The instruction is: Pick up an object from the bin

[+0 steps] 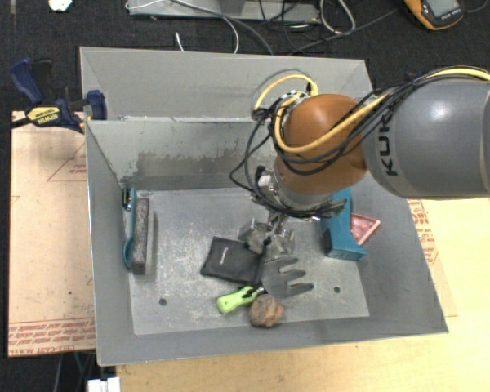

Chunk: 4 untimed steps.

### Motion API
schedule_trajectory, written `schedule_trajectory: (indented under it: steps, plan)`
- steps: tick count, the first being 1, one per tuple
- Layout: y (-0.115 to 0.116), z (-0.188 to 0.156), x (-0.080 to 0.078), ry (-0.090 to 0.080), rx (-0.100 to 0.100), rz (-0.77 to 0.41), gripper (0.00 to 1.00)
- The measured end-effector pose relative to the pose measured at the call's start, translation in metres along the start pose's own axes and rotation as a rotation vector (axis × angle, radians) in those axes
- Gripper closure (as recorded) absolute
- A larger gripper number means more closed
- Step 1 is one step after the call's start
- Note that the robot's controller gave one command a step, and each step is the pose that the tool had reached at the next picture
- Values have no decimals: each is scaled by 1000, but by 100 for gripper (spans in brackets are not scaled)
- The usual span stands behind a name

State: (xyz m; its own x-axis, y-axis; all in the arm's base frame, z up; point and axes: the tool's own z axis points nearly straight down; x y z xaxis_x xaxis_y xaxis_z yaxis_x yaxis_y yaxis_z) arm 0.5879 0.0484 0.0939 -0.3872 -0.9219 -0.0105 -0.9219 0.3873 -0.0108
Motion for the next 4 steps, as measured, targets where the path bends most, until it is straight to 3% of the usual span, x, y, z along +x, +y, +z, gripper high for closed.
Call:
schedule_trajectory:
  steps: [1,2,3,4]
  plan:
    - [-7,-68,-6,2,-6,-89,100]
    - [-36,-32,24,0,0,-293,100]
    - [-37,10,11,-4,3,-404,100]
    - [-45,17,23,-2,0,-444,100]
